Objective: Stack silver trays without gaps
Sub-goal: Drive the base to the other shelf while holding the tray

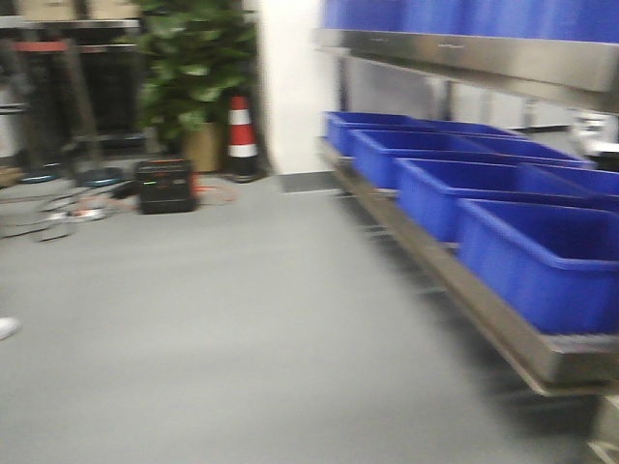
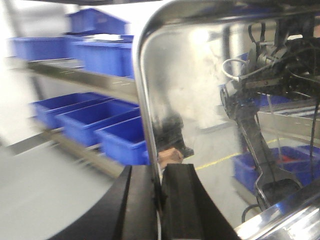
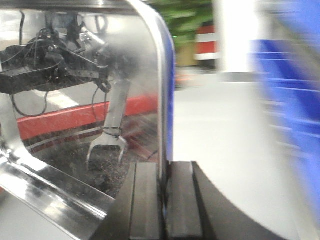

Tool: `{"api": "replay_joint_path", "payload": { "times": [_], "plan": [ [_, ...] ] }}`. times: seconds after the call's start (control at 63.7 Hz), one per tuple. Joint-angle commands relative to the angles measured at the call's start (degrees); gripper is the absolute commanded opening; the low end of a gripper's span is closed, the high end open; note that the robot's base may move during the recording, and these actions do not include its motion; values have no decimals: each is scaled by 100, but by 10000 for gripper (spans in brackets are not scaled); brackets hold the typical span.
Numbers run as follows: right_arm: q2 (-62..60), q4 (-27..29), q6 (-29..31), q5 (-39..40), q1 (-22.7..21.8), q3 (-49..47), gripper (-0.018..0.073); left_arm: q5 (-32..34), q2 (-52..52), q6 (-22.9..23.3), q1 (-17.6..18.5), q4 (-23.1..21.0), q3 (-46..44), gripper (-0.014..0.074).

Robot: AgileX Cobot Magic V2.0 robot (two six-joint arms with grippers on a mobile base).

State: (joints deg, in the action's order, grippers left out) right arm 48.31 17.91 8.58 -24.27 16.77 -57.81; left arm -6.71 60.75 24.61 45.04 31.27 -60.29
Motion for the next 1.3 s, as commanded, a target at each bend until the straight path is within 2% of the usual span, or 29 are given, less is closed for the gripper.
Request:
{"api": "replay_joint_path", "payload": {
  "times": [0.0,1.287],
  "plan": [
    [-102,-163,47,329,-59,-27,-68,-96,-90,-13,-73,120,-22,-17],
    [-102,-163,47,329,-59,-27,-68,-118,-90,-13,-73,120,-22,-17]
  ]
}}
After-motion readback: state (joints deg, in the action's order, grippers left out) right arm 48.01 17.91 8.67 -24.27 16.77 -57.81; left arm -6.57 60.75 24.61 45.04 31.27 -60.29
